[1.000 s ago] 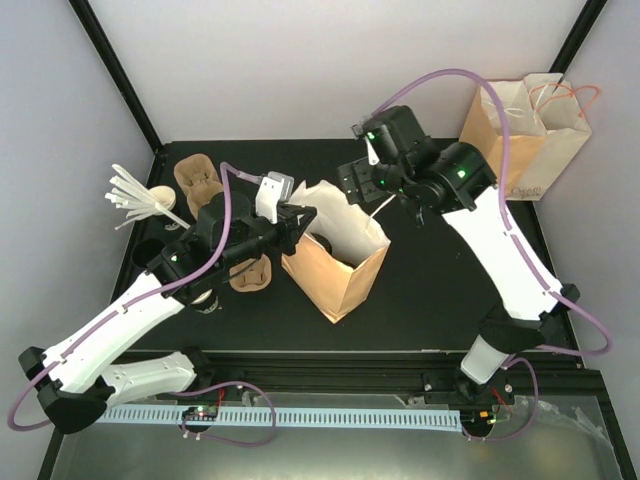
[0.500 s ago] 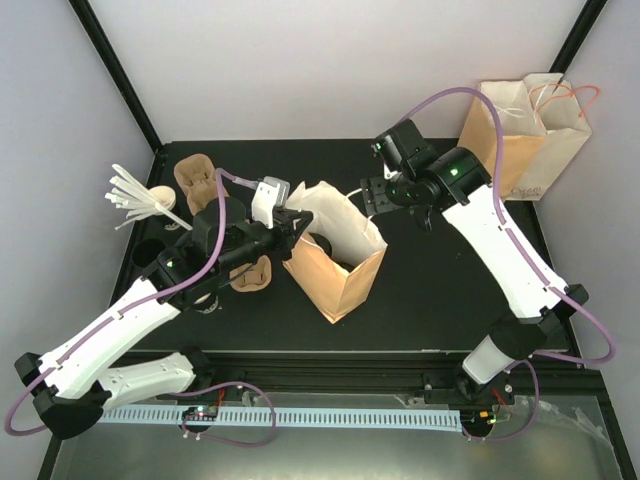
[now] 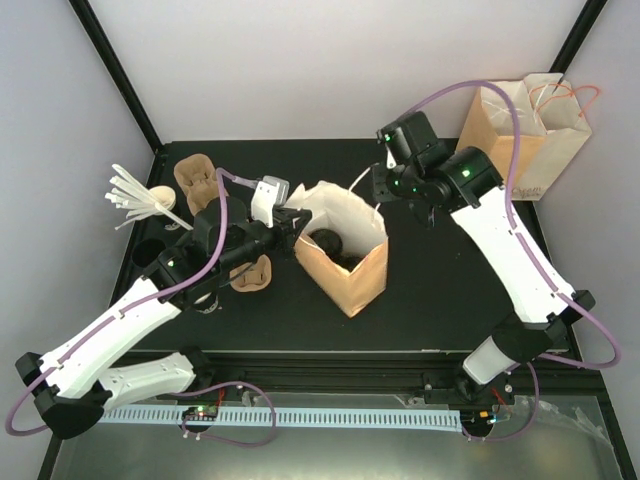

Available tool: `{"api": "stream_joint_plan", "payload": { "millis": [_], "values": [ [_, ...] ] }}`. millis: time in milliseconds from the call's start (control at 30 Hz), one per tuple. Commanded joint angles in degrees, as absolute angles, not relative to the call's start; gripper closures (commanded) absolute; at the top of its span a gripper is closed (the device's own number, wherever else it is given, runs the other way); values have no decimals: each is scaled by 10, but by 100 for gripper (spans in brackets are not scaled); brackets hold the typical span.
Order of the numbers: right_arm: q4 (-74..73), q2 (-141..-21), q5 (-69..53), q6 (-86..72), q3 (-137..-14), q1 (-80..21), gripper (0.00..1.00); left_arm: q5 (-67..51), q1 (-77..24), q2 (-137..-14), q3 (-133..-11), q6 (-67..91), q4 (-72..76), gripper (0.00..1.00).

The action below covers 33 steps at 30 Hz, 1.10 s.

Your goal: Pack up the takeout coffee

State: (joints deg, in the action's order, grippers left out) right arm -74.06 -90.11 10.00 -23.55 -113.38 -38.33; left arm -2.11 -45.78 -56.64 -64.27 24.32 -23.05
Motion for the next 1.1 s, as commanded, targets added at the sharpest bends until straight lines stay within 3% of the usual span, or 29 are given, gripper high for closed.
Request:
{"api": "stream_joint_plan", "payload": {
  "millis": [0, 400, 667, 700, 733, 767, 800, 833, 867, 900, 933, 1067],
  "values": [
    [-705, -919, 131, -234, -1225, -372, 95, -12, -434, -583, -681, 247, -212, 97],
    [-637, -1024, 145, -228, -1339, -302, 95, -72, -331, -722, -821, 213, -150, 98],
    [-500, -1065, 160, -206, -1326, -274, 95, -104, -267, -853, -934, 195, -137, 98],
    [-488, -1071, 157, -207, -1326, -269, 92, -112, -260, -867, -947, 197, -138, 98],
    [-484, -1079, 153, -210, -1327, -262, 81, -119, -255, -881, -957, 200, -136, 98],
    [-482, -1087, 149, -212, -1327, -256, 63, -130, -249, -891, -963, 204, -135, 95],
    [-483, -1094, 143, -213, -1327, -250, 42, -139, -246, -902, -968, 207, -134, 82],
    [-486, -1100, 143, -212, -1327, -246, 30, -148, -243, -911, -971, 209, -134, 59],
    [-490, -1105, 144, -209, -1328, -242, 26, -149, -240, -920, -976, 212, -143, 30],
    [-494, -1108, 148, -205, -1328, -240, 24, -142, -240, -928, -985, 213, -159, 8],
    [-500, -1109, 156, -200, -1328, -238, 22, -136, -240, -934, -993, 212, -182, 2],
    [-522, -1102, 173, -178, -1324, -238, 15, -100, -240, -914, -998, 196, -249, 1]
  ]
}}
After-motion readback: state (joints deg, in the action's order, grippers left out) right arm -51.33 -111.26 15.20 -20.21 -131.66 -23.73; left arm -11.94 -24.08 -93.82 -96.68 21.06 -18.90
